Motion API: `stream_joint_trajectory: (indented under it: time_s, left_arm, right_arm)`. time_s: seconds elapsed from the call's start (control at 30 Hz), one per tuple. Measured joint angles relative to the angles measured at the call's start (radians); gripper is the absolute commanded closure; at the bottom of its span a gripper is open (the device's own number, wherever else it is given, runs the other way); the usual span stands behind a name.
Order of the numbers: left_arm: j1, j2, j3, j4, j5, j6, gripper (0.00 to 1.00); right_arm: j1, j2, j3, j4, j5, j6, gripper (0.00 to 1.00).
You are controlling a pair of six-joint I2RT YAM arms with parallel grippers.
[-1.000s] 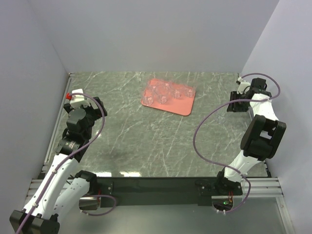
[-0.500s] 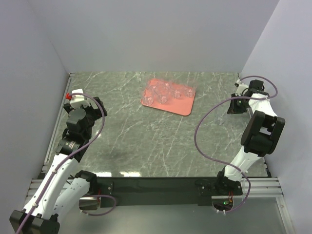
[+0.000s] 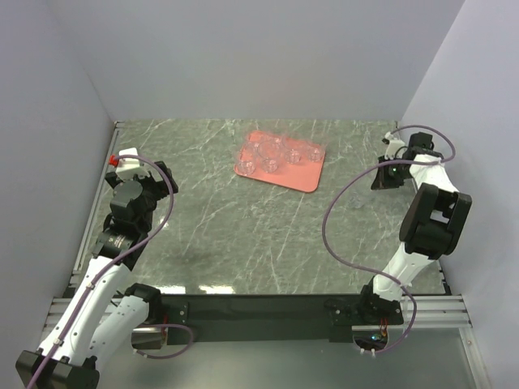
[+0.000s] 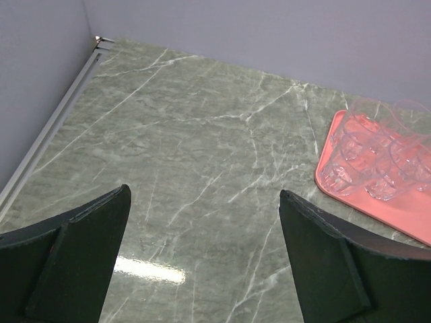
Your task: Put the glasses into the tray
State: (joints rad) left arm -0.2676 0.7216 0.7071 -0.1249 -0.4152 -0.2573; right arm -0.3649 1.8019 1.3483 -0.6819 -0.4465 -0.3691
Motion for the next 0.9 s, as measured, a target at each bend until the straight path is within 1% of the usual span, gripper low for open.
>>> stream_joint_trajectory:
  time_s: [0.1, 0.27, 0.4, 0.5, 0.63, 0.77, 0.9]
  left_arm:
    - [0.000, 0.001, 0.000, 0.000, 0.000, 0.000, 0.02]
    - [0.000, 0.008, 0.000, 0.000, 0.000, 0.000, 0.02]
    - [0.000, 0.021, 0.000, 0.000, 0.000, 0.000, 0.02]
    - [0.000, 0.029, 0.000, 0.000, -0.001, 0.001, 0.03]
    - [0.000, 0.034, 0.000, 0.000, -0.001, 0.001, 0.03]
    - [0.000, 0.042, 0.000, 0.000, -0.001, 0.001, 0.03]
    - [0.000, 0.046, 0.000, 0.000, -0.002, 0.001, 0.03]
  right_arm:
    - [0.045, -0.003, 0.000, -0.017, -0.024, -0.028, 1.00]
    - [0.163, -0.005, 0.023, -0.037, -0.038, -0.045, 1.00]
    - [0.275, -0.004, 0.084, -0.048, -0.037, -0.041, 1.00]
    - [0.348, 0.007, 0.165, -0.056, -0.035, -0.031, 1.00]
    - [0.427, 0.058, 0.290, -0.051, -0.012, -0.002, 1.00]
    - [0.484, 0.121, 0.354, -0.047, 0.016, 0.034, 1.00]
    - [0.520, 0.181, 0.380, -0.043, 0.045, 0.064, 1.00]
